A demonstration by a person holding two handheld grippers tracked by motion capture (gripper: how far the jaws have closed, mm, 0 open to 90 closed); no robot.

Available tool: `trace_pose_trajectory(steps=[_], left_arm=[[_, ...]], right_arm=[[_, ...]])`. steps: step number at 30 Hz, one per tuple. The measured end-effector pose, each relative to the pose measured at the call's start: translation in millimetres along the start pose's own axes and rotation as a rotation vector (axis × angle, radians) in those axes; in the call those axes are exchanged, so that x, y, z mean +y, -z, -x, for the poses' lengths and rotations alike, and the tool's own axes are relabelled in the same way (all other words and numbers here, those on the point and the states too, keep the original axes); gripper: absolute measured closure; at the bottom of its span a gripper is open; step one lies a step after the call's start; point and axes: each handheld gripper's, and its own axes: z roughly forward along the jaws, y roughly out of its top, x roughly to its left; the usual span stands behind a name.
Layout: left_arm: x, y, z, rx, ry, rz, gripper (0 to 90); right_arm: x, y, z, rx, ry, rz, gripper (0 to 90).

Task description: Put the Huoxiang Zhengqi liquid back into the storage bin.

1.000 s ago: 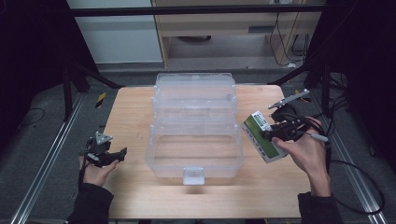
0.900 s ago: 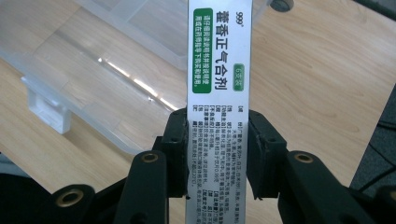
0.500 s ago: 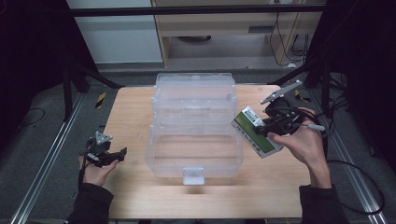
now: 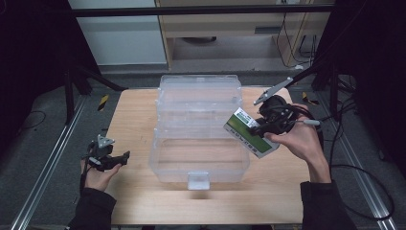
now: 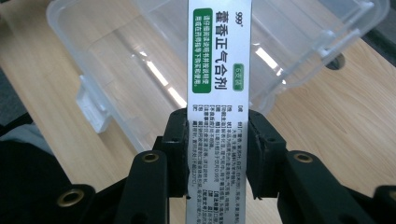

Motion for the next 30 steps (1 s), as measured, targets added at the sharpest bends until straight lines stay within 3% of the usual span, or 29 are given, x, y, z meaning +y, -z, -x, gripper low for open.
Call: trace_pose_trajectory(steps=[13, 30], left_arm=[[-0.1, -0.2, -0.6, 0.0, 0.001, -0.001, 29.4], [-0.2, -0.8, -0.6, -0.001, 0.001, -0.004, 29.3]], right_arm=[[15.4, -17.9, -6.5, 0.097, 0.113, 0.006, 64.9], [30.7, -44.5, -15.9, 0.173, 0.274, -0.056, 64.7]])
